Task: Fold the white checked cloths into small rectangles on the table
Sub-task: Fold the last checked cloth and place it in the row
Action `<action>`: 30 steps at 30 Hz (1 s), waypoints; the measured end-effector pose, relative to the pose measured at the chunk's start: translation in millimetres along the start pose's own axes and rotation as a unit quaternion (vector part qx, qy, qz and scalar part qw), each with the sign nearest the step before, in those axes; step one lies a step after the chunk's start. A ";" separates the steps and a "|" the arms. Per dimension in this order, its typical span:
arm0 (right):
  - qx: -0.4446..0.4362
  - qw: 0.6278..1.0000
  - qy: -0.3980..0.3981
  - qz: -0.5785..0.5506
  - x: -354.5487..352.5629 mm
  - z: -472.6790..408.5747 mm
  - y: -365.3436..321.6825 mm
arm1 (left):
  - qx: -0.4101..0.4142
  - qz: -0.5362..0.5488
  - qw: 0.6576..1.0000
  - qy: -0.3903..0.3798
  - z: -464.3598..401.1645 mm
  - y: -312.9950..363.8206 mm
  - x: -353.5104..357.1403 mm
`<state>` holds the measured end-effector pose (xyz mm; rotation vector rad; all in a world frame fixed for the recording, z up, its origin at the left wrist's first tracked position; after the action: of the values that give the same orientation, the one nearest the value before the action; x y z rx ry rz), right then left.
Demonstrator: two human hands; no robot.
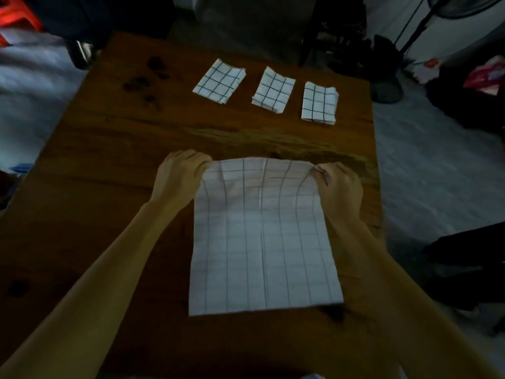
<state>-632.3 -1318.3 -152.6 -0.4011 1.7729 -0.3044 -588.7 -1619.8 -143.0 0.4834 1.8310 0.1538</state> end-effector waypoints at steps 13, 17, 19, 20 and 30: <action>-0.089 0.988 -0.124 0.024 19.6 106.5 40.5 | -0.017 -0.006 0.996 -0.084 96.3 53.4 28.6; -0.055 0.982 -0.174 0.051 28.6 128.5 52.9 | -0.043 -0.032 0.989 -0.140 123.7 66.2 48.1; -0.021 0.971 -0.222 0.088 39.5 136.6 62.7 | -0.070 -0.043 0.974 -0.213 137.0 66.1 66.0; -0.004 0.963 -0.249 0.104 45.6 140.6 66.6 | -0.089 -0.045 0.964 -0.245 143.7 65.2 72.7; 0.029 0.970 -0.243 0.010 86.0 103.5 27.4 | -0.175 0.041 0.972 -0.150 73.8 34.8 96.9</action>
<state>-552.5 -1329.2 -263.8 -0.3771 1.2847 -0.2195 -533.8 -1559.6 -239.9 0.3127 1.4491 0.4280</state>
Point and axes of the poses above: each hand's wrist, its own z-axis away from the middle knuckle, its own x-axis out of the palm, y = z × x, the point moved 9 cm from there along -z, towards the middle knuckle, and after that the axes turned 6 degrees about x, right-handed, at the moved point
